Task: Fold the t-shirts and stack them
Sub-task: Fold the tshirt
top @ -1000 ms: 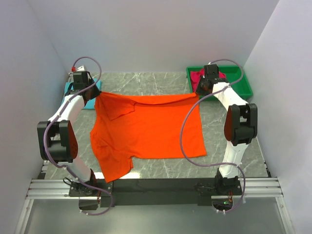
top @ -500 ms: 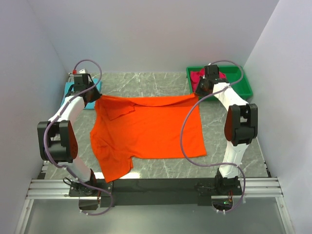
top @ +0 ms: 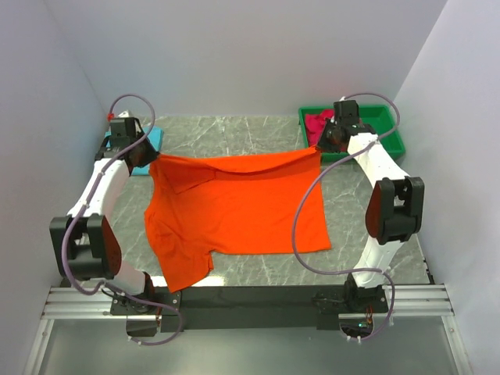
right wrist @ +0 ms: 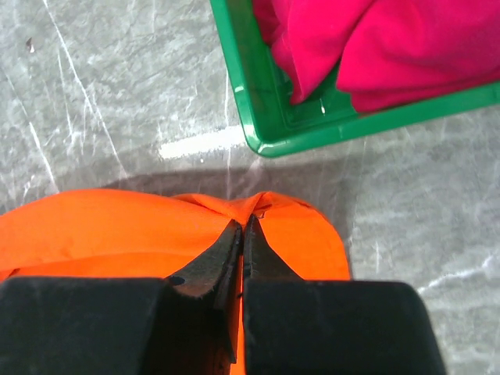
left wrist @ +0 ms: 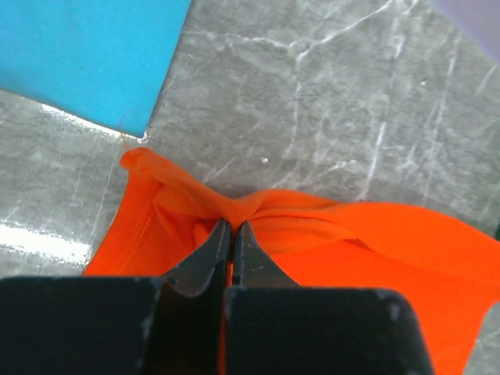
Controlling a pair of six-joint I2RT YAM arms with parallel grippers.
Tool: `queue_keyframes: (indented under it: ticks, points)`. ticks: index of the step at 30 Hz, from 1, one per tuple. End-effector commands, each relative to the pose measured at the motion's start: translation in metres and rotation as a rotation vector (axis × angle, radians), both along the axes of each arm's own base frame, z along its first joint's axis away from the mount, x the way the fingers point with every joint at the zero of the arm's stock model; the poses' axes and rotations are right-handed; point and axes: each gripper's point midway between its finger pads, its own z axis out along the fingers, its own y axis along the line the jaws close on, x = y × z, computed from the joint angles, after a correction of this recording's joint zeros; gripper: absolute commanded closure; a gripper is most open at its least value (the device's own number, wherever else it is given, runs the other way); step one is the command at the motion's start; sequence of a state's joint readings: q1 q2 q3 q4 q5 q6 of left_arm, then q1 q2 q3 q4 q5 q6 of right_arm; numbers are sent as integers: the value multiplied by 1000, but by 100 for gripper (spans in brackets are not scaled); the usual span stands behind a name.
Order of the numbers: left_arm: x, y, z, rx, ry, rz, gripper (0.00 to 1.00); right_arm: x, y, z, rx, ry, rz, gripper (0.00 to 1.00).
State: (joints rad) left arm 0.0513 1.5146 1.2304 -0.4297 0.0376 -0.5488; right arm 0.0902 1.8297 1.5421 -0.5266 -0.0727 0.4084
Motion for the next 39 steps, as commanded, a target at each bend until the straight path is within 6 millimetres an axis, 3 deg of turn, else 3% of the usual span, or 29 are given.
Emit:
queue_keyframes:
  ticks: [1,10,15,21,28,31,34,35,37,39]
  points:
    - [-11,-1,17,-23,-21,14,99,-12,-11,16,-3,-12,-29,100]
    - [-26,-4,-2,-38,39,8,99,-20,-7,8,18,20,-23,100]
    - [-22,0,-15,-19,44,20,99,-15,-6,1,28,11,-21,100]
    - [9,-1,-28,-15,8,-5,99,1,-2,-6,47,-8,-21,100]
    - [62,6,-37,3,-37,12,98,28,-1,-7,57,-57,-33,100]
    - [76,5,-53,-13,-22,11,91,40,3,-11,66,-60,-25,100]
    - [82,3,-55,-21,-44,3,71,48,3,-22,67,-51,-26,100]
    - [83,4,-51,-18,-64,8,52,50,3,-25,67,-46,-31,100]
    - [85,6,-40,-5,-117,9,27,53,2,-26,68,-49,-38,100]
    - [84,5,-28,-5,-151,1,17,55,2,-26,71,-58,-40,100]
